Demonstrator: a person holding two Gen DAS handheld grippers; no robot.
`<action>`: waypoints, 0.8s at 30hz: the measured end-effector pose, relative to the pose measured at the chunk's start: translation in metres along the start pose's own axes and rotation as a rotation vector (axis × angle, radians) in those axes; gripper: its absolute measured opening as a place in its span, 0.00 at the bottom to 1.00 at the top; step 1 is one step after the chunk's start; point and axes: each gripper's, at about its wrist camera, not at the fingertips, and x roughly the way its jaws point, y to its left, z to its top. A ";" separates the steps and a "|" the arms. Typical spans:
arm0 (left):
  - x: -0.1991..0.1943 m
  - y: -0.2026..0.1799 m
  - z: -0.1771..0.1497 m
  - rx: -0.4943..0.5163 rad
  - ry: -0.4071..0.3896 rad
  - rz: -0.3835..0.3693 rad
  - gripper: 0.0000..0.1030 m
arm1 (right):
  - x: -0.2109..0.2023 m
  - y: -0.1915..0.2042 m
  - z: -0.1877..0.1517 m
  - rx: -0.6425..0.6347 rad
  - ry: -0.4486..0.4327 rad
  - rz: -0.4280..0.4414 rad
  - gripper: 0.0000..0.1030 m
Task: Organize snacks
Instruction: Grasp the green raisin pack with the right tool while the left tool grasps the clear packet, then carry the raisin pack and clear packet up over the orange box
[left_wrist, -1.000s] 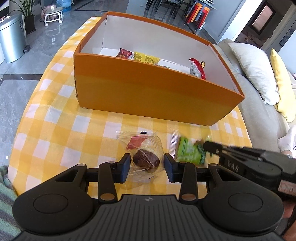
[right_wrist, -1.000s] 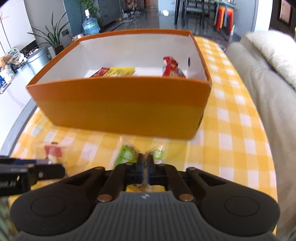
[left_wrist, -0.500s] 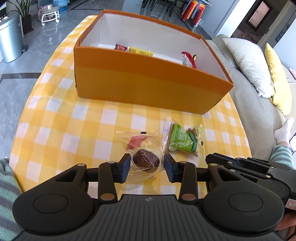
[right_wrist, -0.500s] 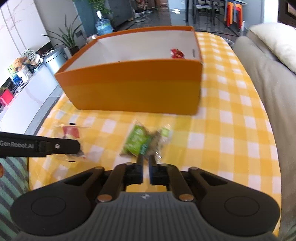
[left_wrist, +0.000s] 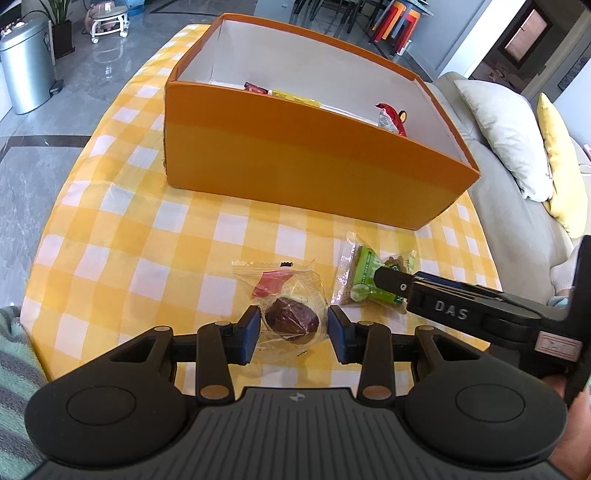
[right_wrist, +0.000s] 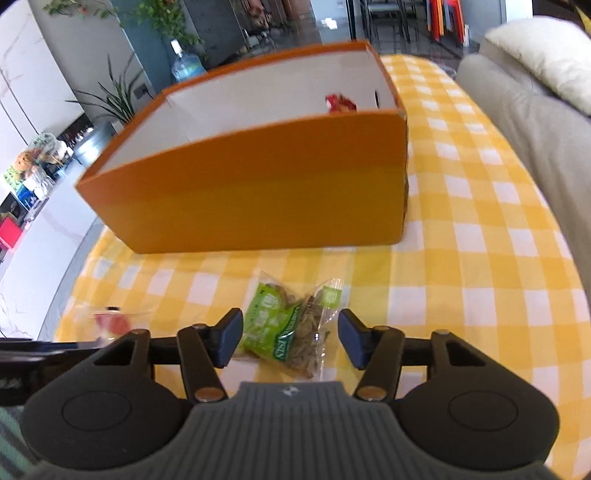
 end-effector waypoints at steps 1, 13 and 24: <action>0.001 0.001 0.000 -0.003 0.001 -0.001 0.43 | 0.004 -0.001 0.000 0.001 0.010 -0.004 0.49; 0.005 0.001 0.004 -0.001 0.007 -0.008 0.43 | 0.014 -0.004 -0.005 0.028 0.040 0.038 0.34; -0.020 -0.008 0.012 0.021 -0.053 -0.039 0.43 | -0.014 0.006 -0.009 -0.010 0.025 0.051 0.26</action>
